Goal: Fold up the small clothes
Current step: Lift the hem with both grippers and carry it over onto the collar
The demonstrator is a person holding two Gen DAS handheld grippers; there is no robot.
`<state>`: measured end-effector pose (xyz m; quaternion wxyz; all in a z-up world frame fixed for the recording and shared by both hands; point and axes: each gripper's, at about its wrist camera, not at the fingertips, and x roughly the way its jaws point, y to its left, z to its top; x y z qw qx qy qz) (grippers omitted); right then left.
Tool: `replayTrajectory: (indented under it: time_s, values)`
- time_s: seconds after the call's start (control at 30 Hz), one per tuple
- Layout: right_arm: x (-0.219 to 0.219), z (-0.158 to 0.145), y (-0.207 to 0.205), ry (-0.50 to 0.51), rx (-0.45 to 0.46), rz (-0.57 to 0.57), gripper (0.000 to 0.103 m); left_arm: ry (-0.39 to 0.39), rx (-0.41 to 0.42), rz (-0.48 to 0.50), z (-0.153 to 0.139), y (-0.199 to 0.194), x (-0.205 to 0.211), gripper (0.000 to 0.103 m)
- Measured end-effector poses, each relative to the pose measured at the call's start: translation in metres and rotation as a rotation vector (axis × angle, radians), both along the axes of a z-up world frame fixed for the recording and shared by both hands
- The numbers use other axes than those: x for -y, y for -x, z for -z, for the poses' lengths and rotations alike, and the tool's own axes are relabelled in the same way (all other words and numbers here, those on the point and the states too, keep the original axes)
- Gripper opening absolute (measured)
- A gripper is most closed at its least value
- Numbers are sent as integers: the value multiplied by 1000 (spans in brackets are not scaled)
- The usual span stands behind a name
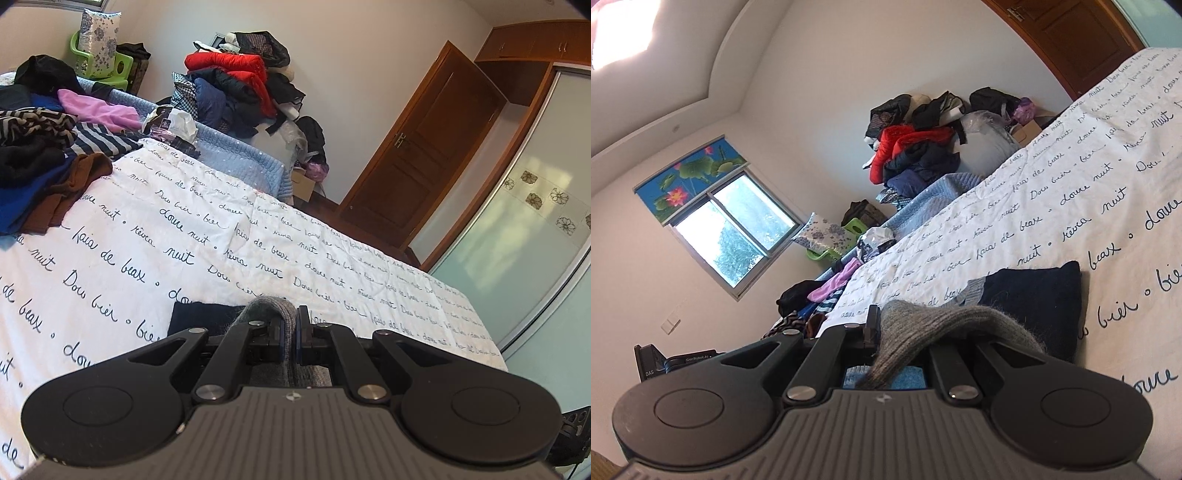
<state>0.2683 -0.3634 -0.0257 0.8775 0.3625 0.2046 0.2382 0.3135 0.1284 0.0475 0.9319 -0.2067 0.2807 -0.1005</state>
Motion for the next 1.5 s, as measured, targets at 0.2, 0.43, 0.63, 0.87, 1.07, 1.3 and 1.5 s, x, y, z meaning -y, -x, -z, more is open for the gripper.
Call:
replayTrajectory:
  time_s: [0.2, 0.43, 0.63, 0.87, 1.07, 1.3, 1.5]
  values:
    - [0, 13, -25, 3, -42, 14, 5, -13, -50, -11, 19, -33, 3, 6]
    - [-5, 26, -53, 40, -106, 24, 5, -11, -114, -29, 48, -63, 2, 6]
    - [-4, 36, -69, 51, -140, 37, 5, 26, -134, -53, 60, -79, -3, 6]
    - [3, 43, -83, 22, -163, 60, 5, 52, -138, -77, 66, -92, -5, 6]
    - [4, 48, -99, 5, -190, 62, 6, 78, -167, -88, 75, -106, -4, 6]
    - [7, 61, -114, -28, -278, 83, 7, 171, -230, -108, 93, -119, -11, 8]
    - [14, 71, -122, -102, -319, 94, 11, 270, -232, -119, 95, -123, -21, 9]
